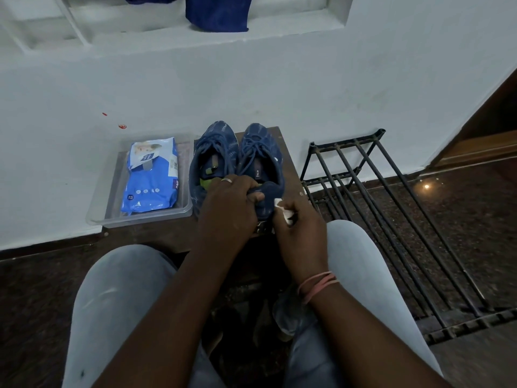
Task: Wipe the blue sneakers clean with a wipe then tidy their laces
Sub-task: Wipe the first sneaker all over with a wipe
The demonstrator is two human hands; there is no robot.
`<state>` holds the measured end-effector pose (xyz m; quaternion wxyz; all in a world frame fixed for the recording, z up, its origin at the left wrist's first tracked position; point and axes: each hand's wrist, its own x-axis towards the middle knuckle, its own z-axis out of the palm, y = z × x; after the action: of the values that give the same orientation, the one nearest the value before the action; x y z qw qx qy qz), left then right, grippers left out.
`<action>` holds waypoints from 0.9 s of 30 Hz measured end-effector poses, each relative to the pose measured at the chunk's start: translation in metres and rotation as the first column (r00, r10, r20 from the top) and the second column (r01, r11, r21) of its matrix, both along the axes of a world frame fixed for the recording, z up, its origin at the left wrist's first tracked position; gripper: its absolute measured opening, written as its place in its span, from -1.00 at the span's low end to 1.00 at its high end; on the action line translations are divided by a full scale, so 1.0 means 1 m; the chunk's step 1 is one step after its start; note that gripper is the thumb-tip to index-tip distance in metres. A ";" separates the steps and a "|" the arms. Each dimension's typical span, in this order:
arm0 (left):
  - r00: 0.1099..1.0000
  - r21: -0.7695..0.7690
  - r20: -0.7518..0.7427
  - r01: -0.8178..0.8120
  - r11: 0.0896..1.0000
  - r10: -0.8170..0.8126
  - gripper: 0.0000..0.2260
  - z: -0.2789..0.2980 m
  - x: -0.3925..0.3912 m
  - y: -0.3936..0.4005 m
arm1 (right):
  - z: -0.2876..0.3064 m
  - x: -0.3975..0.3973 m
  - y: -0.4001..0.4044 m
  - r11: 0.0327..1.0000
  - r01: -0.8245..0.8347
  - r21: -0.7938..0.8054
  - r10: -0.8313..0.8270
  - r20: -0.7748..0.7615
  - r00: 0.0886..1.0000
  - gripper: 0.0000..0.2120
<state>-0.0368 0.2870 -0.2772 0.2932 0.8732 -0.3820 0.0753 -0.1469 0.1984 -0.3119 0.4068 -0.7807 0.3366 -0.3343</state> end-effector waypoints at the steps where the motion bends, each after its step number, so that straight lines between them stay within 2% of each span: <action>1: 1.000 0.008 0.017 0.001 1.000 -0.001 -0.89 0.000 0.001 -0.001 | 0.000 -0.001 0.001 0.998 -0.044 -0.034 0.043 -0.012 0.999 -0.90; 4: 0.998 0.013 0.057 -0.001 1.000 0.001 -0.89 0.000 0.003 -0.003 | 0.004 0.000 0.006 0.990 -0.118 -0.079 0.119 0.011 0.993 -0.91; 7: 0.999 0.016 0.043 -0.004 1.000 0.003 -0.87 0.001 0.000 -0.003 | 0.002 0.003 0.006 0.999 -0.043 0.002 0.042 0.049 0.998 -0.90; 10: 0.999 0.025 0.042 0.003 1.000 -0.004 -0.87 0.001 0.001 -0.004 | 0.001 0.005 0.010 0.998 -0.063 -0.031 0.063 0.003 0.998 -0.92; 14: 1.000 0.007 0.024 -0.015 1.000 0.015 -0.87 0.001 0.001 -0.003 | -0.006 0.003 -0.002 0.994 0.071 0.083 -0.071 -0.008 0.997 -0.90; 18: 1.000 0.001 -0.015 -0.015 1.000 0.015 -0.86 0.002 0.003 -0.002 | 0.000 0.001 0.001 0.998 -0.056 -0.007 0.056 0.028 0.998 -0.91; 22: 1.000 -0.013 -0.006 -0.019 1.000 0.019 -0.86 0.003 0.000 -0.002 | -0.002 0.002 -0.004 0.994 0.040 0.103 -0.046 0.060 0.997 -0.86; 26: 0.999 -0.002 -0.031 -0.017 1.000 0.017 -0.84 0.004 0.000 -0.002 | 0.001 0.002 0.003 0.994 -0.109 -0.017 0.110 0.044 0.993 -0.88; 27: 0.999 0.001 -0.041 -0.018 1.000 0.018 -0.83 0.004 0.000 -0.002 | 0.000 0.002 0.003 0.996 -0.088 0.001 0.088 0.047 0.995 -0.87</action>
<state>-0.0366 0.2850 -0.2734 0.2999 0.8781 -0.3681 0.0597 -0.1446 0.2016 -0.3116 0.4304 -0.7860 0.2927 -0.3337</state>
